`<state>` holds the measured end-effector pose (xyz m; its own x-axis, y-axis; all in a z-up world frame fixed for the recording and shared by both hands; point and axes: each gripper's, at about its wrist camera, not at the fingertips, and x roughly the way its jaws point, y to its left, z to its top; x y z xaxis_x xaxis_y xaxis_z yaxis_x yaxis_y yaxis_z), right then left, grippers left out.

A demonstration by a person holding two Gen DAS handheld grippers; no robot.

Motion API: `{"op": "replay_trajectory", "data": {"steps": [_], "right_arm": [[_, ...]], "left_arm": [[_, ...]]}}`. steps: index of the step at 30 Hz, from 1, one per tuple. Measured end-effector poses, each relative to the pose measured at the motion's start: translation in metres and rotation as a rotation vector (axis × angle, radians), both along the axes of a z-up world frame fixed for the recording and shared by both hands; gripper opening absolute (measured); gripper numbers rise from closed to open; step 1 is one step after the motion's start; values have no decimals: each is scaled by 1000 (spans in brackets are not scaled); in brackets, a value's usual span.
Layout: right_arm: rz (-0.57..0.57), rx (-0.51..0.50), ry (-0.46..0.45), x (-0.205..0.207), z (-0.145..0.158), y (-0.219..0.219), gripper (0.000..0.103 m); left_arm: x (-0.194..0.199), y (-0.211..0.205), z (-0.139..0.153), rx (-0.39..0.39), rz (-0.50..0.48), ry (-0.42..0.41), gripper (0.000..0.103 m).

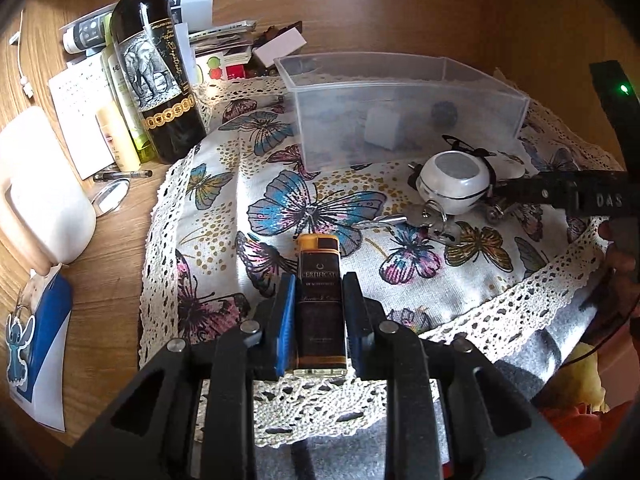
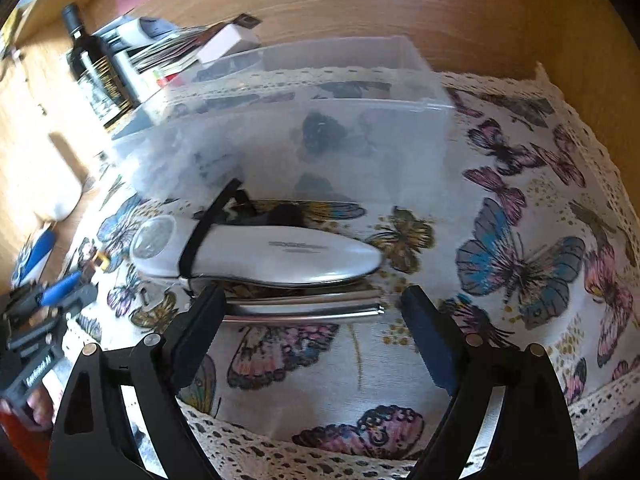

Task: Organize rigid objects
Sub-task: 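Grasp the silver metal rod beside the massager with the right tool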

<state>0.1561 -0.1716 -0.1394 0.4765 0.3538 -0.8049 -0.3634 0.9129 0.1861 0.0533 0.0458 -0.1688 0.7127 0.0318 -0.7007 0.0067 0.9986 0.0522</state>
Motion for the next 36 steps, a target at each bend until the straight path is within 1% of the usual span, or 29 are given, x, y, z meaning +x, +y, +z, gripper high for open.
{"op": "replay_trajectory", "data": {"steps": [2, 4, 6, 8, 10, 12, 13, 14, 16, 17, 18, 19, 21, 22, 27, 29, 31, 32, 33, 34, 36], "right_arm": [[-34, 3, 6, 2, 1, 3, 88], [-54, 2, 6, 3, -1, 13, 91], [-53, -56, -25, 2, -4, 25, 91], [-45, -115, -54, -2, -6, 33, 88], [-33, -144, -73, -5, -6, 35, 81], [-19, -147, -80, -9, -3, 30, 66], [-17, -148, -81, -10, -2, 26, 62], [-16, -152, -81, -11, -1, 22, 56], [-34, -159, -79, -13, 3, 11, 56], [-50, -152, -74, -14, 4, 5, 59], [-72, -128, -57, -16, 6, -4, 59], [-91, -82, -33, -17, 9, -13, 59], [-126, -21, -11, -21, 13, -21, 59], [-128, -9, -7, -23, 14, -21, 59], [-87, -7, 9, -32, 6, 3, 60], [-92, -24, -4, -32, 3, 11, 62], [-99, -55, -31, -32, 2, 18, 58], [-102, -69, -42, -32, 2, 19, 53], [-101, -90, -57, -32, 1, 20, 45], [-96, -104, -70, -33, 2, 20, 42], [-73, -106, -74, -33, 2, 15, 30]], "left_arm": [[0, -2, -1, 5, -6, -8, 23], [0, -4, -1, 3, -12, -15, 23], [-1, -4, -2, 7, -18, -22, 23], [-2, -4, -1, 9, -17, -28, 23], [-3, -3, 1, 6, -16, -34, 23], [-4, -2, 4, 9, -14, -42, 23], [-5, -1, 5, 11, -13, -46, 23], [-5, -1, 6, 13, -14, -51, 23], [-6, -2, 8, 13, -18, -58, 23], [-6, -2, 9, 13, -20, -60, 23], [-6, -2, 9, 12, -22, -62, 23], [-6, -3, 10, 9, -26, -64, 23], [-6, -4, 11, 4, -32, -69, 23], [-6, -5, 12, 1, -37, -72, 23], [-6, -8, 14, -5, -49, -80, 23], [-7, -8, 15, -8, -49, -82, 23], [-9, -8, 15, -11, -48, -86, 23], [-11, -7, 16, -10, -47, -89, 23], [-12, -7, 17, -9, -46, -92, 23], [-13, -6, 17, -9, -44, -95, 23], [-13, -5, 18, -14, -42, -97, 23]]}}
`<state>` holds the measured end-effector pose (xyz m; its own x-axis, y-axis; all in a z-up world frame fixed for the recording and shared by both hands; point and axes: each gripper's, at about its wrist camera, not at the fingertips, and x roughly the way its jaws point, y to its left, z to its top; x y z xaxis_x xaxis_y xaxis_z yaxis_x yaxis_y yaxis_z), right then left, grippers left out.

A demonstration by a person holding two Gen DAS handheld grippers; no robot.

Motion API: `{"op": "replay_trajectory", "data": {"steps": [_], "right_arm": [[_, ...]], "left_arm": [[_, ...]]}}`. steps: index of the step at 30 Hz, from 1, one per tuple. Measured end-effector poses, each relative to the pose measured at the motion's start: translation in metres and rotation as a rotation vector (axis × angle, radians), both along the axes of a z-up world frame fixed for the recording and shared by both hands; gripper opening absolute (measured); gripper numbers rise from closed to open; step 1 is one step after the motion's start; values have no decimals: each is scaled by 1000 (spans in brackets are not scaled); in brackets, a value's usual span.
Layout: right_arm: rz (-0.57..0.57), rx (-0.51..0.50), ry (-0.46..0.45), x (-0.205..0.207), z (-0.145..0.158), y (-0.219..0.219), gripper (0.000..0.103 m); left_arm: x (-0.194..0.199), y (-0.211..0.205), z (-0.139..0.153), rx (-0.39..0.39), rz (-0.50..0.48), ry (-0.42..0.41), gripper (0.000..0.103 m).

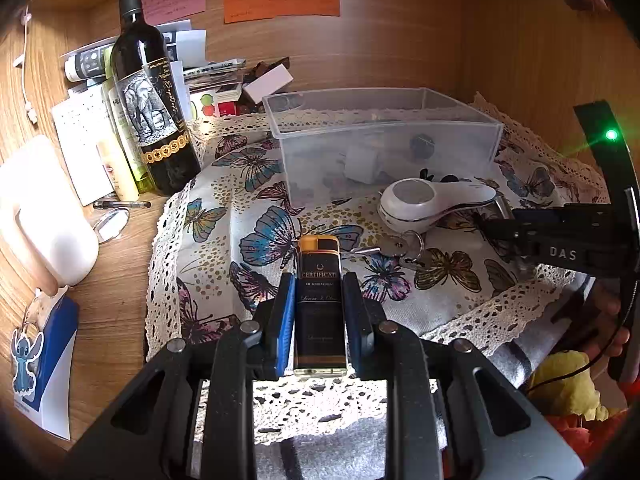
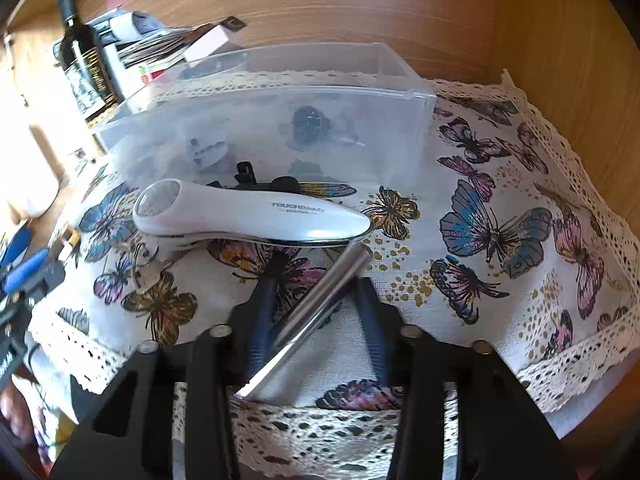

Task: Organize rigid objects
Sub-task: 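Grasp the silver metal rod beside the massager with the right tool, then drop the black box into the clear box with the left tool while the right tool drops the rod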

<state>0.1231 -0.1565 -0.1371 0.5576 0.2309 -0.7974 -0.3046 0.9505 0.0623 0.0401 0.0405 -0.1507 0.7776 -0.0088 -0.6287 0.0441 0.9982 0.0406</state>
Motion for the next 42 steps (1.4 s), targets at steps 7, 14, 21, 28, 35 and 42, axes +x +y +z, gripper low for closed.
{"op": "replay_trajectory", "data": {"steps": [7, 14, 21, 28, 35, 42], "right_arm": [[16, -8, -12, -1, 2, -16, 14], [-1, 23, -79, 0, 26, -26, 14], [1, 66, -193, 7, 67, -32, 14], [22, 108, -293, 27, 106, -32, 14], [41, 146, -382, 46, 136, -27, 14], [77, 159, -437, 71, 159, -15, 14]], "left_arm": [[3, -3, 3, -15, 0, -5, 23], [10, -3, 24, -29, 7, -57, 23], [28, 0, 54, -63, 17, -119, 23], [51, 2, 80, -84, 8, -159, 23], [69, -2, 106, -69, 16, -213, 23], [95, 0, 124, -70, 28, -244, 23]]}}
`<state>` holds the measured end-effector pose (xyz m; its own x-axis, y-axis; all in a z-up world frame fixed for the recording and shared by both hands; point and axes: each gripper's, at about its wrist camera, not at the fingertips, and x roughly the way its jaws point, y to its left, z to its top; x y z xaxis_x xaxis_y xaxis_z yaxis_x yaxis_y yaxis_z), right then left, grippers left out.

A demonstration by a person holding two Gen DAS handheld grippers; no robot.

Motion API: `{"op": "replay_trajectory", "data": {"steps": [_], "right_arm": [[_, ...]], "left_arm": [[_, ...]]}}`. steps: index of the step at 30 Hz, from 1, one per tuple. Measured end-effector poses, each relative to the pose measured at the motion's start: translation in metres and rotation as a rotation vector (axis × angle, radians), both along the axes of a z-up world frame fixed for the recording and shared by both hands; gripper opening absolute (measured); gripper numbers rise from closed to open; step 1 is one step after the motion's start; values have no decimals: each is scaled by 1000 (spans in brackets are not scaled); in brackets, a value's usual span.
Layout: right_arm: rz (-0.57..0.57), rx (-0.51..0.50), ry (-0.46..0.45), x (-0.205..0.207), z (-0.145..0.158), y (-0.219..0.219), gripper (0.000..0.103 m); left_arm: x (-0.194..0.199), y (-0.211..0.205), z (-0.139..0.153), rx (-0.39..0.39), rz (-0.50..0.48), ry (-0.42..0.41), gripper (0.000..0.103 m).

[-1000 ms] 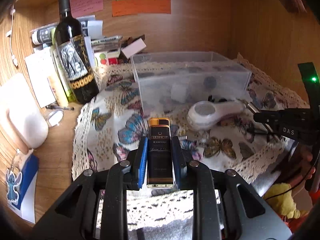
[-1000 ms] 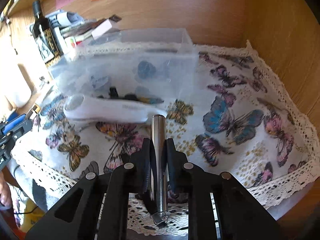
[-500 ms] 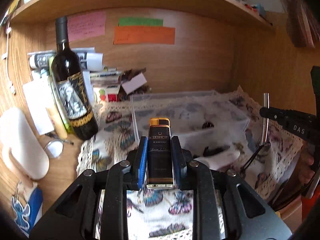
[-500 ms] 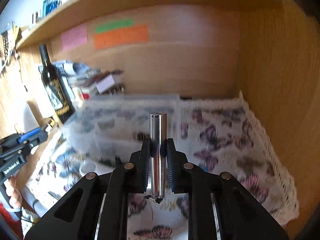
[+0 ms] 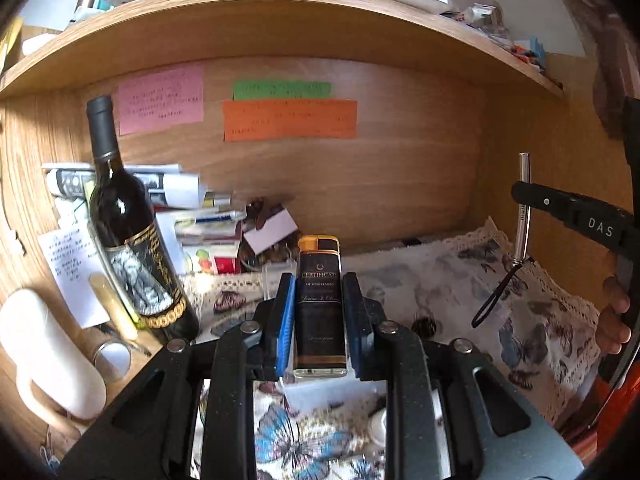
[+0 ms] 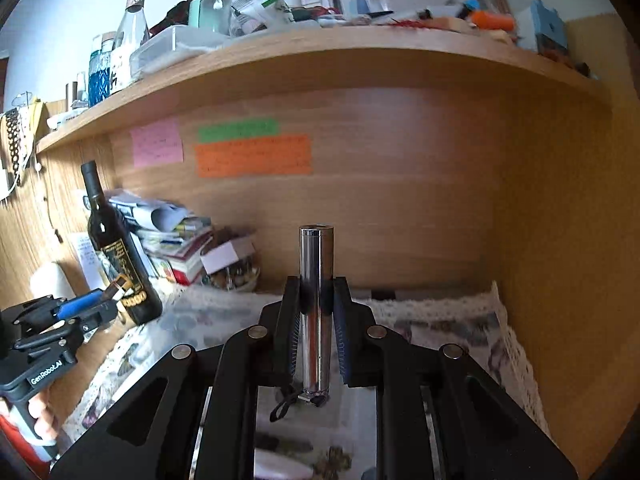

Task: Organize rigid objects
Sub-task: 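Drop the black box into the clear box with the left tool while the right tool drops the rod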

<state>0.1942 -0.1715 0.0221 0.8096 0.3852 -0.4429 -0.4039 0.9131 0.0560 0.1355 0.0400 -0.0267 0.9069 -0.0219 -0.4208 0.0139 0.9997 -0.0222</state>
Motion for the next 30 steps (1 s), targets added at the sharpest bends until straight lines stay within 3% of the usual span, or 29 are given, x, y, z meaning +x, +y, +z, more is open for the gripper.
{"op": "replay_trajectory", "data": {"steps": [7, 17, 30], "right_arm": [[49, -41, 55, 25, -24, 17, 14], [91, -196, 189, 58, -82, 42, 14], [85, -267, 326, 76, -120, 45, 15]], "left_arm": [[32, 0, -11, 4, 3, 44, 23], [81, 6, -59, -19, -23, 228, 23], [90, -1, -74, -3, -38, 275, 24]]}}
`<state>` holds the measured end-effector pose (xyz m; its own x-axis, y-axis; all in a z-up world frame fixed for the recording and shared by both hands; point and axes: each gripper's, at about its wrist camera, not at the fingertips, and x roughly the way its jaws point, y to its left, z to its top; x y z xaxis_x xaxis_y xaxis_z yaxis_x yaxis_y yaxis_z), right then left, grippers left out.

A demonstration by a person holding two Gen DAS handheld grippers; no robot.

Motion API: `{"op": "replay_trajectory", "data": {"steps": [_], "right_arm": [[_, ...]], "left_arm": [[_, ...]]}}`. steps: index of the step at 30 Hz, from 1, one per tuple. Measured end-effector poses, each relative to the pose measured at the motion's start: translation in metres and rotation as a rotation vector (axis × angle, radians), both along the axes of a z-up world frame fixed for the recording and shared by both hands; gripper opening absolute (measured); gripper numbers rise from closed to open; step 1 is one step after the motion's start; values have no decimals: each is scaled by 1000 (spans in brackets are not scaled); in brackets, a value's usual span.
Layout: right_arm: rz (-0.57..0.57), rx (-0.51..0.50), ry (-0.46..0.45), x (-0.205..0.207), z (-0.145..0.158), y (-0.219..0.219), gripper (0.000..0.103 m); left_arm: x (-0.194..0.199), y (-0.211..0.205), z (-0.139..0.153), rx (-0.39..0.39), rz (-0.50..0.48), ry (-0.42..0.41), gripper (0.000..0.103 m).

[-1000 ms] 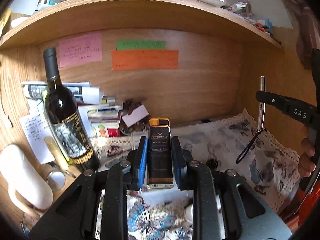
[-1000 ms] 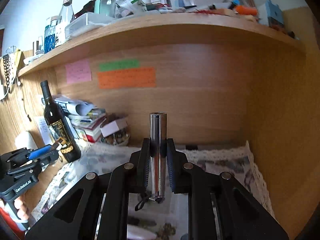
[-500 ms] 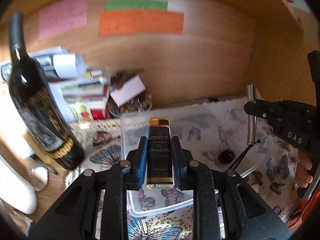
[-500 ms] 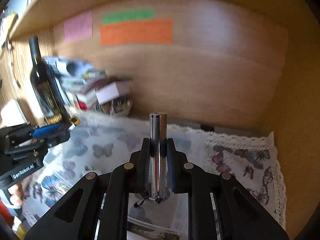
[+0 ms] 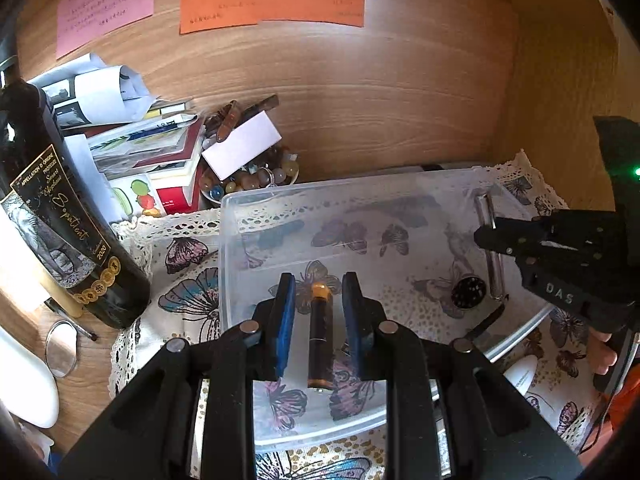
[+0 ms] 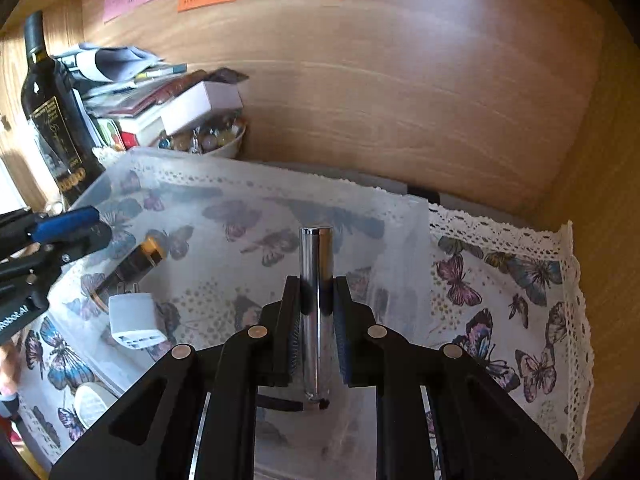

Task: Organize rigid objects
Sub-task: 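Drop the black box into the clear box with the left tool while the right tool drops the rod, then grasp the white massager with the right tool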

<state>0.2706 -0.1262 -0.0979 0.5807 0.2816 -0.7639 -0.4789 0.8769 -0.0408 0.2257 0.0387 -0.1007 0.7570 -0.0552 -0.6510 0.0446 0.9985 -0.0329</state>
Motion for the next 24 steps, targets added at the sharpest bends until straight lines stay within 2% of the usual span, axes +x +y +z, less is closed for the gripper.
{"op": "replay_trajectory", "data": {"steps": [3, 6, 8, 10, 11, 13, 15, 16, 19, 24], "right_arm": [[6, 19, 8, -3, 3, -1, 15], [17, 44, -12, -12, 13, -3, 19], [26, 66, -37, -22, 23, -7, 26], [34, 87, -62, -32, 33, -10, 37], [40, 98, -74, -38, 38, -11, 40], [65, 125, -92, -51, 47, -12, 53], [90, 145, -110, -66, 53, -12, 59], [100, 148, -114, -72, 54, -11, 60], [139, 150, -109, -89, 51, -8, 63], [180, 136, -50, -104, 29, -2, 66]], "left_arm": [[-4, 1, 4, -15, 1, -3, 33], [-12, 2, 11, -24, 3, -18, 37], [-19, 3, 17, -26, 4, -31, 42], [-30, 6, 26, -35, 7, -58, 53], [-34, 7, 30, -35, 9, -71, 56], [-46, 10, 39, -24, 17, -103, 65], [-62, 13, 46, -6, 32, -133, 74], [-67, 14, 47, 1, 39, -139, 81], [-87, 20, 46, 21, 60, -149, 90], [-107, 25, 25, 10, 58, -77, 92]]}}
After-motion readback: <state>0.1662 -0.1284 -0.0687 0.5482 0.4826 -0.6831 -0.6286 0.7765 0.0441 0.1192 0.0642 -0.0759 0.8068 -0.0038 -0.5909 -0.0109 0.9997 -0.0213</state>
